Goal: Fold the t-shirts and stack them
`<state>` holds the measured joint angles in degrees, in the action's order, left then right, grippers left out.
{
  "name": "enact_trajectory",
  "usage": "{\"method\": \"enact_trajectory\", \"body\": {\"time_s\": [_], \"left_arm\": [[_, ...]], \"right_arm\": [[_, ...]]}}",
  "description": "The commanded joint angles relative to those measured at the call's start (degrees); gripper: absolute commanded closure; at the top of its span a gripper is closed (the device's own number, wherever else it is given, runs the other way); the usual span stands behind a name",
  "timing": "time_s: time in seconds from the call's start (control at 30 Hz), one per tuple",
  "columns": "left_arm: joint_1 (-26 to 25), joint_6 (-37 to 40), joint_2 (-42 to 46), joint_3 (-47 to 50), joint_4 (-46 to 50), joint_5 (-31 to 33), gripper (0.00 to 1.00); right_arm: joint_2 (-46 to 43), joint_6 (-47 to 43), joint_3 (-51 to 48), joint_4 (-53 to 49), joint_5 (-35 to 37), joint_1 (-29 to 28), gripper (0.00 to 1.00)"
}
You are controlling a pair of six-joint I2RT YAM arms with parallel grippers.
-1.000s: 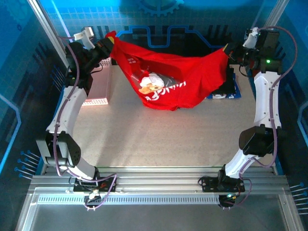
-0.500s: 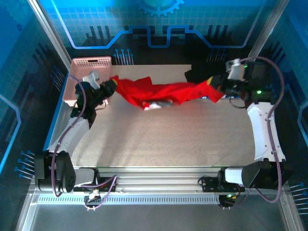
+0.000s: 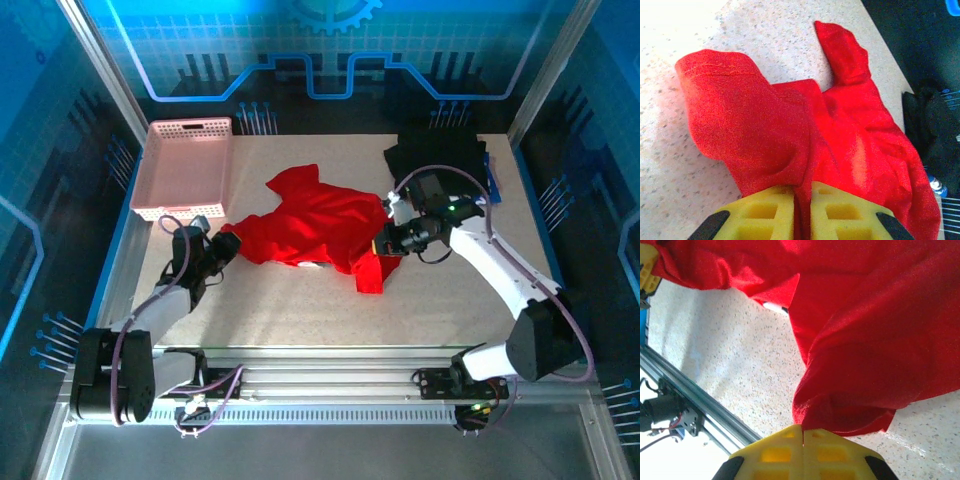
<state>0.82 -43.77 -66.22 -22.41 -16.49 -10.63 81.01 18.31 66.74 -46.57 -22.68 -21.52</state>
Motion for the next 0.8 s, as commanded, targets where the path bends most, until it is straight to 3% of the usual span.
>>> {"method": "enact_trajectory", "body": {"time_s": [0.0, 0.07, 0.3, 0.4, 0.47, 0.57, 0.77], "left_arm": [[0.5, -1.9, 3.2, 2.5, 2.2, 3.2, 0.86], [0.5, -3.1, 4.8, 3.7, 3.1, 3.7, 0.86], [0.5, -5.2, 8.1, 4.5, 1.6, 1.3, 0.86], [0.4, -6.4, 7.5, 5.0, -0.6, -0.3, 0.83], [0.3, -7.3, 7.9, 5.6, 0.8, 0.1, 0.71], [0.4, -9.9, 11.2, 8.0, 3.8, 2.5, 0.35], [0.4, -14.1, 28.2, 8.3, 22.2, 12.0, 0.16]], "right_arm": [[1.8, -3.1, 1.8, -1.4, 0.8, -2.5, 1.00], [1.4, -3.9, 3.0, -2.2, 4.9, -1.5, 1.00], [4.2, -11.3, 19.3, -11.8, 22.4, 11.4, 1.00], [4.4, -13.9, 22.1, -10.2, 23.6, 12.3, 1.00], [3.5, -15.5, 20.1, -8.7, 21.5, 11.1, 1.00], [1.8, -16.8, 13.1, -8.0, 18.2, 6.6, 1.00], [-0.9, -10.9, -5.8, -5.3, 13.2, -6.5, 1.00]]}}
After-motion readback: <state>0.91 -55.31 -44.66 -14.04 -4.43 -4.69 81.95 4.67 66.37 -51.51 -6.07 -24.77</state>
